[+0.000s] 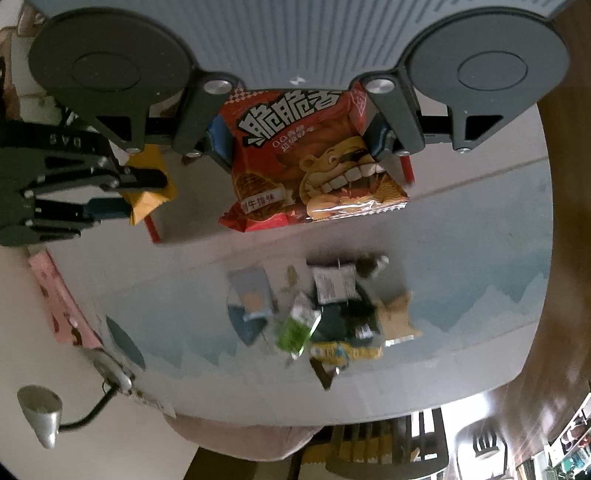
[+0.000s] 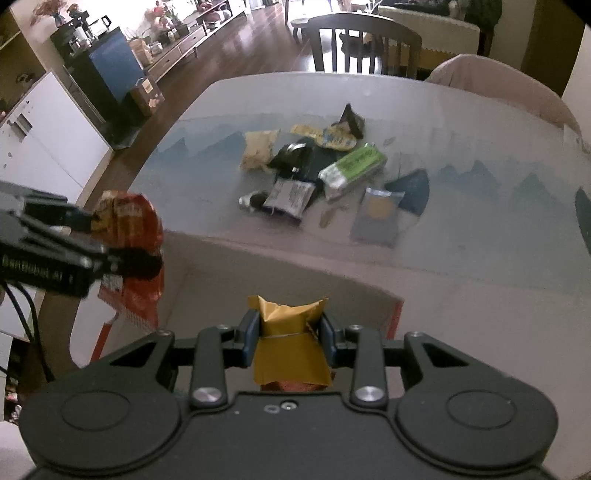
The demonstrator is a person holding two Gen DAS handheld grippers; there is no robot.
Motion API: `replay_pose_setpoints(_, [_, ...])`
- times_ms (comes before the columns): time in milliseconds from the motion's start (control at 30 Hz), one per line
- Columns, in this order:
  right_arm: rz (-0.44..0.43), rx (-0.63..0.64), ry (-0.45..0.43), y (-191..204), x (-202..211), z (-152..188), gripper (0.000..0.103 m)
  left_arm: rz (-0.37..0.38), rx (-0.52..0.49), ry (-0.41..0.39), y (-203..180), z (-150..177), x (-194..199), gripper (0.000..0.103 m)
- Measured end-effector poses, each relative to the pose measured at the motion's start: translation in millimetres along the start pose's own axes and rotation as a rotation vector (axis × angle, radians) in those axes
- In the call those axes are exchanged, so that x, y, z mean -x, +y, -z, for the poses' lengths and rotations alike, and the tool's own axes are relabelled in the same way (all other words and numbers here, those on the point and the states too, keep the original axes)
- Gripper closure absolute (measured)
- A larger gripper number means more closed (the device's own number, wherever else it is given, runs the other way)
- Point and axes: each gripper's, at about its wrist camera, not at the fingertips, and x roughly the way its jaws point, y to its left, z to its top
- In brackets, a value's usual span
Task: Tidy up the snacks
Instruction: 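Lower both held snacks into the box and open both tools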
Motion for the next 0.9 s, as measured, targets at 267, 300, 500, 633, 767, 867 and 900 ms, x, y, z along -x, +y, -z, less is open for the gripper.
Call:
replay_pose_setpoints(267, [-0.001,-0.048,0.031,5.3,-21.3,32.7,0.070,-0.018,-0.057,0.035,-13.5,42.0,-24.9,0.034])
replay_pose_setpoints(300, [-0.003,-0.055,0.033,5.4,-23.7,36.1,0.070,-0.025,-0.064,0.034,-15.5,45.9,-27.4,0.034])
replay_pose_setpoints(500, [0.014,-0.069,0.038,8.4,-39.3,60.7,0.069,-0.052,-0.136,0.061,-29.8,68.2,-47.5,0.034])
replay_pose_setpoints(633, [0.038,-0.072,0.031,10.2,-45.0,73.0,0.070,-0.080,-0.174,0.066,-35.4,73.4,-56.0,0.034])
replay_pose_setpoints(767, [0.056,-0.082,0.020,9.5,-45.6,80.3,0.069,-0.086,-0.177,0.096,-35.1,73.0,-65.1,0.034])
replay_pose_setpoints(867, [0.054,-0.095,0.012,8.1,-45.5,84.9,0.069,-0.097,-0.175,0.116,-33.9,72.5,-71.4,0.034])
replay_pose_setpoints(900, [0.057,-0.097,0.011,8.1,-45.7,86.1,0.069,-0.096,-0.171,0.124,-33.3,72.4,-73.8,0.034])
